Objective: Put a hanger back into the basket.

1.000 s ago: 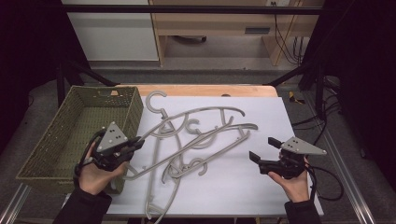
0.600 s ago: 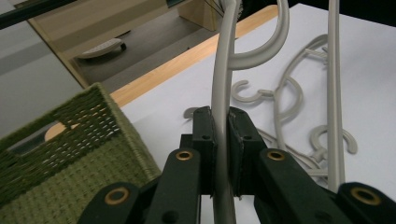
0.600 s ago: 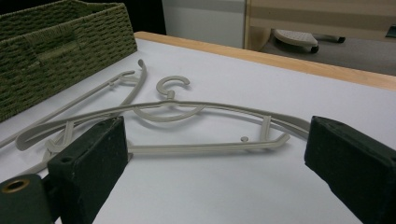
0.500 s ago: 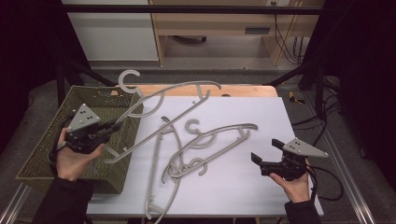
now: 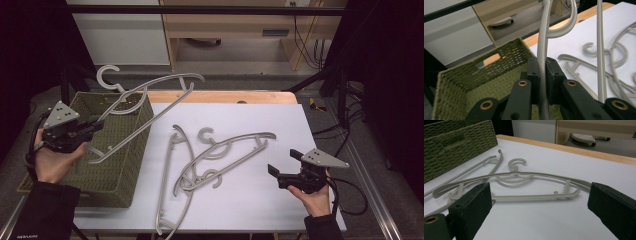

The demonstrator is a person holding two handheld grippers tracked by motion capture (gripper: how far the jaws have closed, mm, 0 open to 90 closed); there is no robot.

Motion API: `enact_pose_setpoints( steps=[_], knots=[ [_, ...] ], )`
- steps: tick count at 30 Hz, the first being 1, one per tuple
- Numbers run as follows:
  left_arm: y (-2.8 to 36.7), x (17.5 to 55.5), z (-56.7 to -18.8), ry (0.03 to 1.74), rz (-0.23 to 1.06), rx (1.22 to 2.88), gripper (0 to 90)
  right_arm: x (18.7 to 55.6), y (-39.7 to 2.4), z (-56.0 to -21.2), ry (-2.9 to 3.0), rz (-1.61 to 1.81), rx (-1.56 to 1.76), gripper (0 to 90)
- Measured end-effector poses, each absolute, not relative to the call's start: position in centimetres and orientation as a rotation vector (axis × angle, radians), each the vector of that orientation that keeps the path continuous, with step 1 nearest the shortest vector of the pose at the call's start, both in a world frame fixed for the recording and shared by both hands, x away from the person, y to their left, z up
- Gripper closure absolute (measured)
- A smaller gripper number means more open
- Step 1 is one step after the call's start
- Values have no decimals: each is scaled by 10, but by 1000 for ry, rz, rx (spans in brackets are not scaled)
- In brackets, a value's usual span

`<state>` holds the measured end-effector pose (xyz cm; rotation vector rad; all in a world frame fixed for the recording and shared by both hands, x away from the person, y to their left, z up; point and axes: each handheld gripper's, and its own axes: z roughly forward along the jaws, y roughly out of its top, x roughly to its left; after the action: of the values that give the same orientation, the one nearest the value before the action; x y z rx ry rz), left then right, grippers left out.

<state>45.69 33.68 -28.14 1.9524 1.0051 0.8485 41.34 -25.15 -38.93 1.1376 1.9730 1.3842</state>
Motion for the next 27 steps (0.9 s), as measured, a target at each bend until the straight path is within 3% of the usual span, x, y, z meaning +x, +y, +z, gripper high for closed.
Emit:
enact_pose_setpoints(
  steps=[27],
  knots=[
    [431, 460, -317, 1202, 915, 1906, 826, 415, -249, -391, 1988, 1359, 1144, 54]
  ],
)
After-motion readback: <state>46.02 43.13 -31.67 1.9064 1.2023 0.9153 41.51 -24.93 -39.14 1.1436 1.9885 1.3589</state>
